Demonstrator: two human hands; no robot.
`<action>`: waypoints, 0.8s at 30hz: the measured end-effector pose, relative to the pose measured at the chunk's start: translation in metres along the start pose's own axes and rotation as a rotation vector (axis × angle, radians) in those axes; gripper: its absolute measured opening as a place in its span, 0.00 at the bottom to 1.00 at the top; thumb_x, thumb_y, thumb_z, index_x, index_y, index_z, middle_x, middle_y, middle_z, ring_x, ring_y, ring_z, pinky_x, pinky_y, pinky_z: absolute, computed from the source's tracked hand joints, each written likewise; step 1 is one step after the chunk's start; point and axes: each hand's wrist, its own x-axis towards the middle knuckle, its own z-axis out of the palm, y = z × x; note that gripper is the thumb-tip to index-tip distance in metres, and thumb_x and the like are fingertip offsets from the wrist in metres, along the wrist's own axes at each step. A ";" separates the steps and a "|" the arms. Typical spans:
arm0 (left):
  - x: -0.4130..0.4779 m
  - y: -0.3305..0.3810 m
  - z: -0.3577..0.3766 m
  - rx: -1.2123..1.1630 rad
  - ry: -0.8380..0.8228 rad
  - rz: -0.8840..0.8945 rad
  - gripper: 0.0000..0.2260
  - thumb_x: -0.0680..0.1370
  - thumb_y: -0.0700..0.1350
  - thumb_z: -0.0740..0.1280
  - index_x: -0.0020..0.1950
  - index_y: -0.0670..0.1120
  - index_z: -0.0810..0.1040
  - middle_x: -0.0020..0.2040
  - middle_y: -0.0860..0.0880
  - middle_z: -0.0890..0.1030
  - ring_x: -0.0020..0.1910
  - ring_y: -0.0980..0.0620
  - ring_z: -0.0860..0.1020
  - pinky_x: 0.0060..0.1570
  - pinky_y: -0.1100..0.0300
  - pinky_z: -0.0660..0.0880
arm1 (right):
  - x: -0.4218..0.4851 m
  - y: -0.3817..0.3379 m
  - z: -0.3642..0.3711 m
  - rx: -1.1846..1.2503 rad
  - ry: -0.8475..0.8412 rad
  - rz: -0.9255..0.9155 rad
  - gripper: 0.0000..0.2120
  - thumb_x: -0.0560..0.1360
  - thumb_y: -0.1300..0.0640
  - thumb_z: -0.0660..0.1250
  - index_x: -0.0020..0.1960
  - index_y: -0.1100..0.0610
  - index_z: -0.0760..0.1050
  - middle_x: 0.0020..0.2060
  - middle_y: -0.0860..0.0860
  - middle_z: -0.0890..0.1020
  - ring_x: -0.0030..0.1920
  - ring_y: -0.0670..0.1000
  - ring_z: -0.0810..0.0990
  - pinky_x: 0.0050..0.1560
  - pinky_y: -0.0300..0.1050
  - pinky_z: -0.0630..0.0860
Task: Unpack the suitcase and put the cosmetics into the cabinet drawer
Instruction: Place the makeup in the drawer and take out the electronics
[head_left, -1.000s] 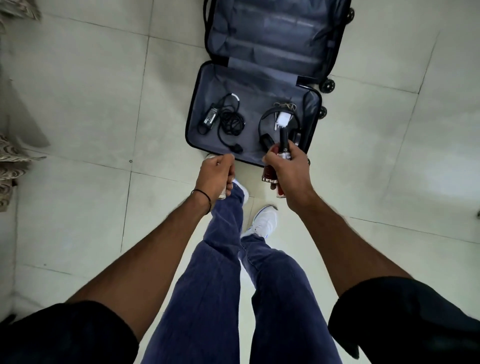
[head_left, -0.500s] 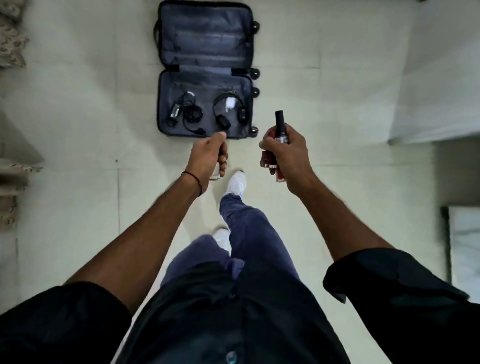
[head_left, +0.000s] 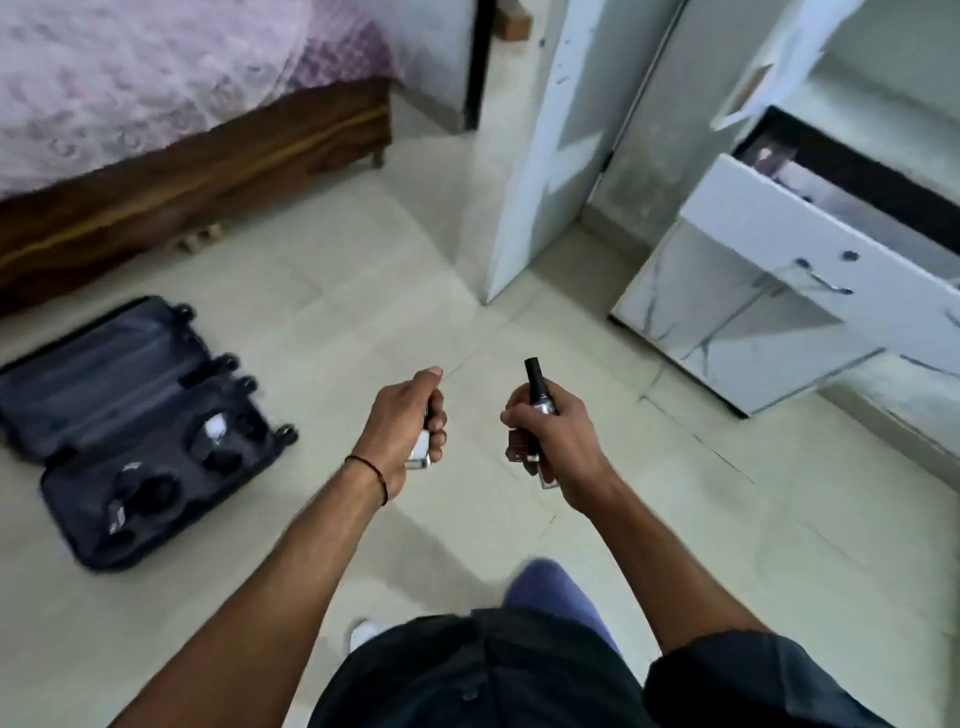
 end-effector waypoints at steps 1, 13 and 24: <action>0.004 0.002 0.034 0.030 -0.040 0.010 0.16 0.80 0.52 0.63 0.35 0.46 0.69 0.28 0.47 0.68 0.25 0.49 0.66 0.27 0.61 0.65 | 0.000 -0.002 -0.032 0.035 0.047 -0.003 0.06 0.73 0.67 0.69 0.44 0.60 0.73 0.31 0.56 0.72 0.30 0.54 0.72 0.28 0.43 0.69; 0.059 0.005 0.425 0.189 -0.363 -0.002 0.14 0.79 0.49 0.62 0.35 0.46 0.69 0.28 0.47 0.68 0.24 0.50 0.66 0.26 0.63 0.64 | 0.011 -0.026 -0.388 0.276 0.522 -0.102 0.08 0.74 0.62 0.72 0.44 0.55 0.73 0.28 0.53 0.73 0.29 0.54 0.72 0.28 0.44 0.65; 0.209 0.075 0.617 0.203 -0.470 0.001 0.15 0.80 0.50 0.62 0.34 0.47 0.70 0.28 0.48 0.68 0.26 0.51 0.67 0.26 0.62 0.66 | 0.150 -0.072 -0.559 0.296 0.652 -0.138 0.06 0.75 0.60 0.72 0.46 0.56 0.74 0.32 0.57 0.74 0.32 0.55 0.73 0.25 0.42 0.67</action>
